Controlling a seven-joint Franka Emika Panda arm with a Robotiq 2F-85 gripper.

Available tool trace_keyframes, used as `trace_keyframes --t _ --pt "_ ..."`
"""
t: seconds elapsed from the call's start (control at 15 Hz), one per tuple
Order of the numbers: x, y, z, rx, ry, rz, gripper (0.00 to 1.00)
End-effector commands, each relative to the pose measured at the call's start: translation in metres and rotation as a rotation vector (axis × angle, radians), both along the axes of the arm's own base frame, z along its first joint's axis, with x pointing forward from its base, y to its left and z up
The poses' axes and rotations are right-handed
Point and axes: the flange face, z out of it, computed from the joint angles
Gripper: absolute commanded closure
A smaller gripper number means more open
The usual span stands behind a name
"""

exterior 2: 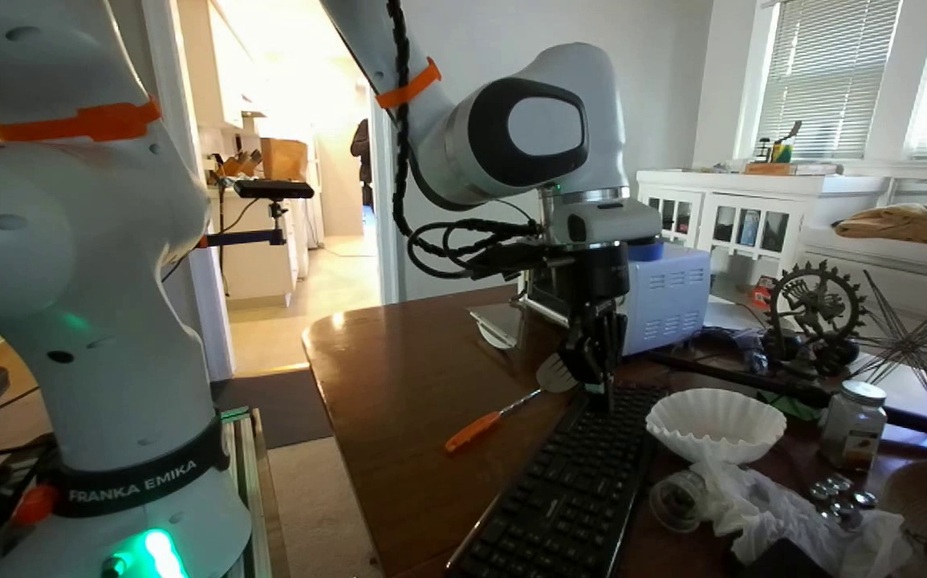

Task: Press a button on the keyboard

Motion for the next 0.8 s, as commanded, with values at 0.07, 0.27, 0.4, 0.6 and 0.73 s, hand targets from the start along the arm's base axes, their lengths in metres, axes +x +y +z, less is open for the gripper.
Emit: trace_keyframes --t 0.07,0.27,0.4,0.6,0.73 --pt "0.017 -0.010 -0.030 -0.007 -0.029 0.019 1.00" --pt "0.021 -0.018 -0.050 0.012 -0.016 0.019 1.00" --pt "0.023 -0.021 -0.061 0.020 -0.008 0.020 1.00" --pt "0.027 -0.024 -0.073 0.031 -0.022 0.022 1.00" --pt "0.030 -0.023 -0.077 0.039 -0.034 0.031 1.00"
